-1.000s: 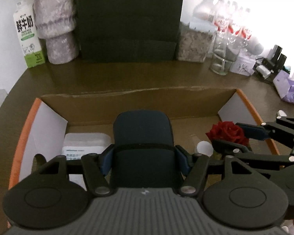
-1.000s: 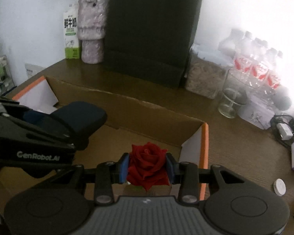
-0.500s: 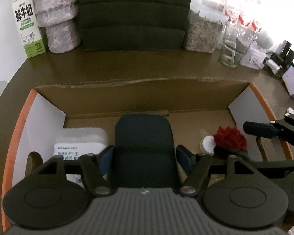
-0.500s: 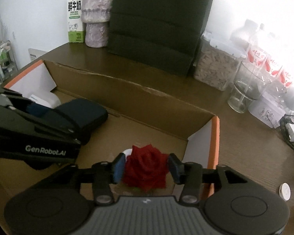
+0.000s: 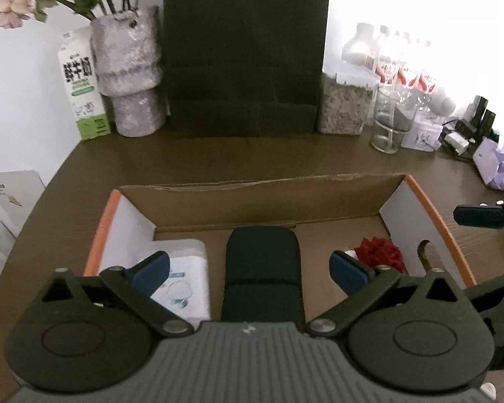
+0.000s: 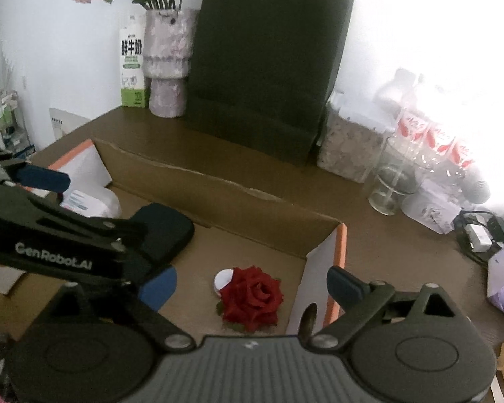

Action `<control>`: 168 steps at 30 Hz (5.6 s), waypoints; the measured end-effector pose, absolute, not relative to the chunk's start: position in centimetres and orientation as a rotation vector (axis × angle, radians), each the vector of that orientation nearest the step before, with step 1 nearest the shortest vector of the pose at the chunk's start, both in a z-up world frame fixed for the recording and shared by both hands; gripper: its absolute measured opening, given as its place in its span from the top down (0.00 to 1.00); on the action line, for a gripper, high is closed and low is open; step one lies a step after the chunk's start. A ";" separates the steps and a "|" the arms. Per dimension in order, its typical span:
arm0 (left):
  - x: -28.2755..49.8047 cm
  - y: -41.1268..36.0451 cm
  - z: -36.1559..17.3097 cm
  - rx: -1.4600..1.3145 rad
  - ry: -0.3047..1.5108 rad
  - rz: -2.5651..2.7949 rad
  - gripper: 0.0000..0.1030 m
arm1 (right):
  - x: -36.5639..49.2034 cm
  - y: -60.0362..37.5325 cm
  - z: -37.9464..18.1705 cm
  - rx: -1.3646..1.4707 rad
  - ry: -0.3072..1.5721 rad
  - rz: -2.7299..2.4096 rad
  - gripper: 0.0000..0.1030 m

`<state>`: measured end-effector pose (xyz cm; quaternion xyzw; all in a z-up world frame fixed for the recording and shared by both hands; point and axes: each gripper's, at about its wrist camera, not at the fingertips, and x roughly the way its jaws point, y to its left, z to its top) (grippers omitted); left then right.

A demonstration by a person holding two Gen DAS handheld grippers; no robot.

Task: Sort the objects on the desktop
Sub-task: 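Lift both tools out of the box and move toward the cable, then grasp the black braided cable with the left tool while the right tool grasps the large white lid, then carry the lid into the box and open the right tool while the left tool lowers the cable into it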

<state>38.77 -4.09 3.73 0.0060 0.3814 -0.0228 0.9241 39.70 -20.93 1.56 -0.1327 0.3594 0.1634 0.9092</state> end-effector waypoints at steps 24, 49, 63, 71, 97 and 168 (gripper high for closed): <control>23.3 -0.4 7.9 -0.047 0.586 -0.043 0.00 | 23.7 -24.4 6.4 -0.159 0.537 0.301 0.00; 15.3 4.6 -1.4 -0.104 0.587 -0.044 0.00 | 16.4 -33.1 -5.0 -0.026 0.580 0.157 0.00; 18.0 1.9 -2.1 -0.112 0.628 -0.130 0.00 | 18.7 -32.8 -6.5 -0.038 0.600 0.139 0.02; 18.9 0.9 -3.1 -0.098 0.659 -0.166 0.00 | 19.4 -33.4 -7.3 -0.014 0.618 0.133 0.10; 20.4 1.4 -4.6 -0.088 0.713 -0.153 0.08 | 20.0 -32.4 -7.8 -0.046 0.641 0.201 0.62; 33.0 -3.4 -1.7 0.014 0.563 0.005 0.00 | 33.3 -21.7 -3.1 -0.087 0.531 0.298 0.32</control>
